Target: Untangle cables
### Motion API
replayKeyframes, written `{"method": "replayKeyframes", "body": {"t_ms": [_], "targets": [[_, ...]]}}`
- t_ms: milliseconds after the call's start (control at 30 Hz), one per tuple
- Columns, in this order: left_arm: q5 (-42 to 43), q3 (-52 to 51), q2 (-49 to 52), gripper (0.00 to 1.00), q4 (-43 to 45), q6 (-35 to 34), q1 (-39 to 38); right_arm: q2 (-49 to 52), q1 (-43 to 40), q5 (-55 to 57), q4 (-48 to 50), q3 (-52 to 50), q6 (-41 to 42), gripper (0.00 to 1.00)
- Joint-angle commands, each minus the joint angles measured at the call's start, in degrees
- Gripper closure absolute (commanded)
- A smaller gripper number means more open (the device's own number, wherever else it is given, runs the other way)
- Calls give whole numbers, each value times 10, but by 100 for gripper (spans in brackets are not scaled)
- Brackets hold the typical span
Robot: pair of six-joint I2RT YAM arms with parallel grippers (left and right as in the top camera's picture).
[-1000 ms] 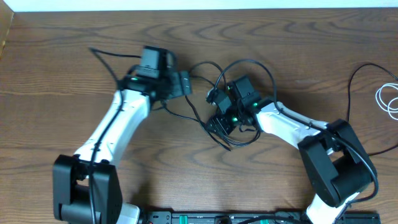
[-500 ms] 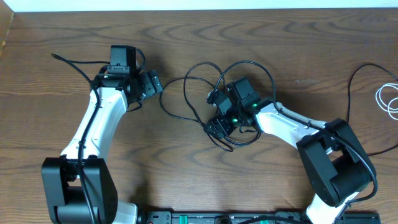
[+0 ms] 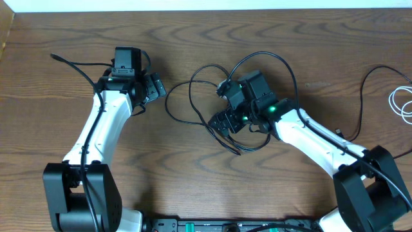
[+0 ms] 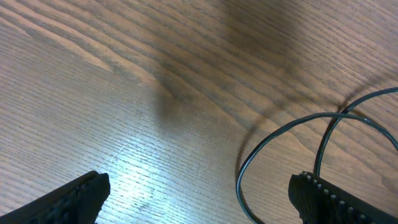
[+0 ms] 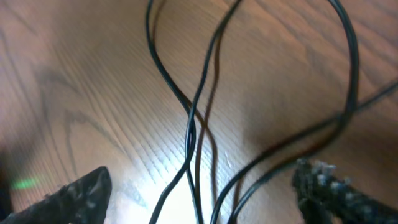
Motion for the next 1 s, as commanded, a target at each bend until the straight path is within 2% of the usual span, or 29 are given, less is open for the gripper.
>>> {"method": "replayKeyframes", "body": {"t_ms": [0,233,500,833,900,967], "targets": [[-14,5,2,3,-2,-1,2,3,18,46,-35,4,9,6],[-14,5,2,3,-2,-1,2,35,78,139,-109,4,9,2],[-14,5,2,2,-2,-1,2,81,114,220,-119,4,9,1],[-14,5,2,3,-2,-1,2,115,109,223,-126,4,9,1],[-14,5,2,3,-2,-1,2,115,109,223,-126,4,9,8],[-14,5,2,2,-2,-1,2,114,109,223,-126,4,9,25]]}}
